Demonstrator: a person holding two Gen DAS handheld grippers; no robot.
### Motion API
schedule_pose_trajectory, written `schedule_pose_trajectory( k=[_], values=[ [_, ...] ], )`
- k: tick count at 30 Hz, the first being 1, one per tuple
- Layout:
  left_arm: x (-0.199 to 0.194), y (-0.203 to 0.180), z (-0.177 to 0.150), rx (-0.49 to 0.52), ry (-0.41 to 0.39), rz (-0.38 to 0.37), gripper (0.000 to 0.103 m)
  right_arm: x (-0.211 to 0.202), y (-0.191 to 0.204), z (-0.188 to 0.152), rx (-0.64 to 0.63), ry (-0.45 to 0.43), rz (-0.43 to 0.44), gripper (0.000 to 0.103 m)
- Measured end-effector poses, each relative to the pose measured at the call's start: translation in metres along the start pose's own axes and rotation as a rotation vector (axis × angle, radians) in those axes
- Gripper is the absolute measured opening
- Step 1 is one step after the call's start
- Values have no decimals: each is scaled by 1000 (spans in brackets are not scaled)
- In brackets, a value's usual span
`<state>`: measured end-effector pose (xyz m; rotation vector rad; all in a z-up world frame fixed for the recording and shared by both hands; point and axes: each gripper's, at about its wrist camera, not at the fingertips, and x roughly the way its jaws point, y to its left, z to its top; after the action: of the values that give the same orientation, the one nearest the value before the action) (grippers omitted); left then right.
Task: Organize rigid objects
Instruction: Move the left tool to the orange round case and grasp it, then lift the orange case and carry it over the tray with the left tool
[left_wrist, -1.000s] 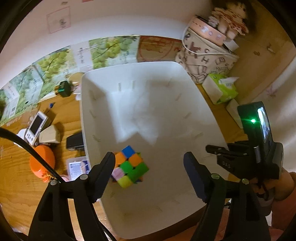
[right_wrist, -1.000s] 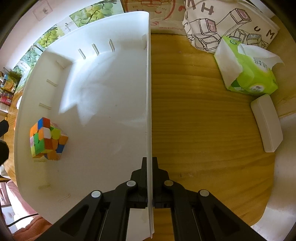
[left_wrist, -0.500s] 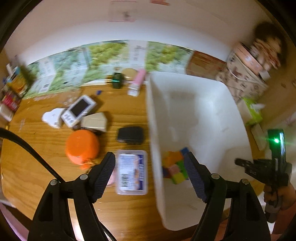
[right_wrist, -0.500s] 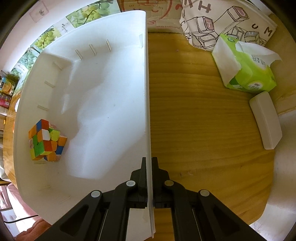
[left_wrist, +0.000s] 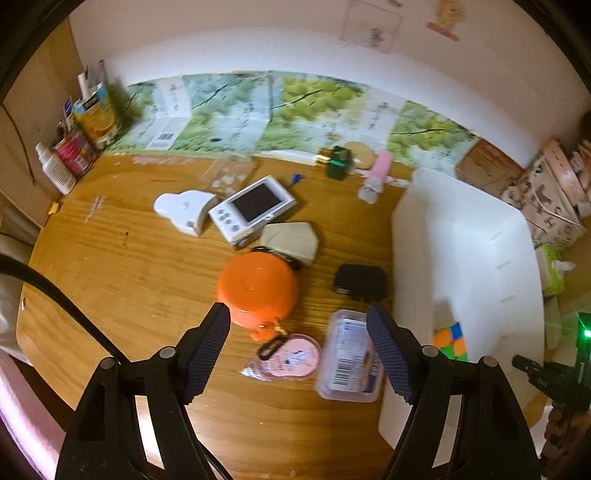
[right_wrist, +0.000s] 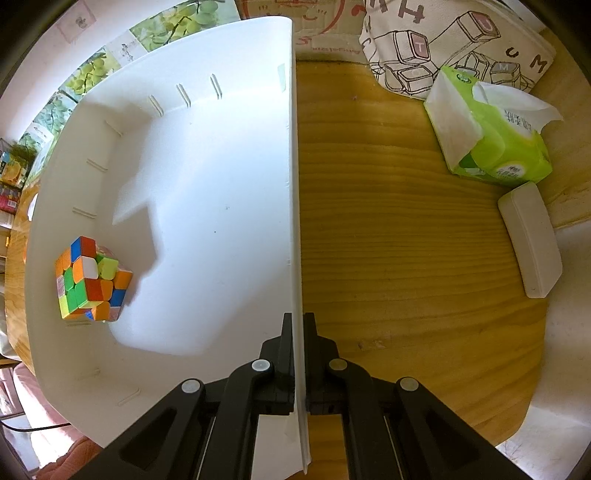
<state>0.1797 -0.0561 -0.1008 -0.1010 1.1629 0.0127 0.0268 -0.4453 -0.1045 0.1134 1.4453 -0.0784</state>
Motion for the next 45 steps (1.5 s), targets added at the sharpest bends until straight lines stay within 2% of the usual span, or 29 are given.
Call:
schedule_pose_trajectory(
  k=[7,19,22,29,37,45],
  values=[
    [32,16,4,-40,81,34,79,1,-4,3,14,10,9,3],
    [86,29,14,-122,192,51,79,5,-10,12,23,43,12,3],
    [92,32,17,-132,202,64,79,8,-10,17,25,61,8,3],
    [102,37,21,-157,228,46,84,13,-5,24,17,79,-9,3],
    [120,43,25,-219,278,20,84,14,-3,26,26,89,-8,3],
    [130,37,28,-196,298,43,83,8,-5,29,24,91,-8,3]
  ],
)
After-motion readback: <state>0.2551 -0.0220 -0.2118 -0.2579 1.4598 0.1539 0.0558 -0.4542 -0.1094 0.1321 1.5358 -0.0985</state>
